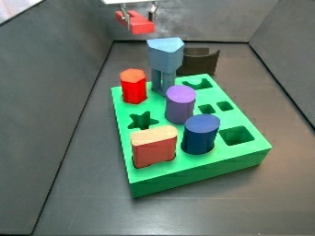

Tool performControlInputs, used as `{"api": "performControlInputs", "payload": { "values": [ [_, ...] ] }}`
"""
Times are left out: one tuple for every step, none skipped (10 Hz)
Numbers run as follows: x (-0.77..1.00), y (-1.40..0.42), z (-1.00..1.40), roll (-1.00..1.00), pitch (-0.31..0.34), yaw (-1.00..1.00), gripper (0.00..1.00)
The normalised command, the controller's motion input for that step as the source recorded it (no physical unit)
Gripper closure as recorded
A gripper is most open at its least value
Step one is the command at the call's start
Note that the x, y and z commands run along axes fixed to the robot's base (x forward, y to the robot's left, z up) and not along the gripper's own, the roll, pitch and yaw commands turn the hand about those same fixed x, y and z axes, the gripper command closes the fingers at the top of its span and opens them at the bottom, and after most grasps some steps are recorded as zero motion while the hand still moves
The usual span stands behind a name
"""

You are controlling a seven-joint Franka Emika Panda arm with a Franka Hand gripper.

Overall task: Pick up the double-square object. Move up. Rotate the double-square object. Place the double-square object on the fixture. Regrasp the double-square object. Move to above the board. Insert the double-square object.
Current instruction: Rotate the double-square object.

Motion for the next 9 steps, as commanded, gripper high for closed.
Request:
{"api": "performControlInputs", "payload": {
  "values": [
    [0.03, 0.03, -0.02, -0.05, -0.024, -1.0, 1.0],
    [0.03, 0.03, -0.02, -0.06, -0.03, -1.0, 1.0],
    [0.03, 0.03, -0.02, -0.06, -0.033, -1.0, 1.0],
    [0.03, 0.03, -0.02, -0.08, -0.043, -1.0, 1.0],
    [0.03, 0.03, -0.02, -0.09, -0.047, -0.74, 1.0],
    [0.03, 0.03, -0.02, -0.09, -0.047, -0.5, 1.0],
    [0.03, 0.03, -0.02, -0.09, -0.046, -0.33, 1.0],
    [0.02, 0.03, -0.02, -0.09, -0.045, -0.22, 1.0],
    [0.0, 0.0, -1.0, 0.0, 0.0, 0.0, 1.0]
  ]
}}
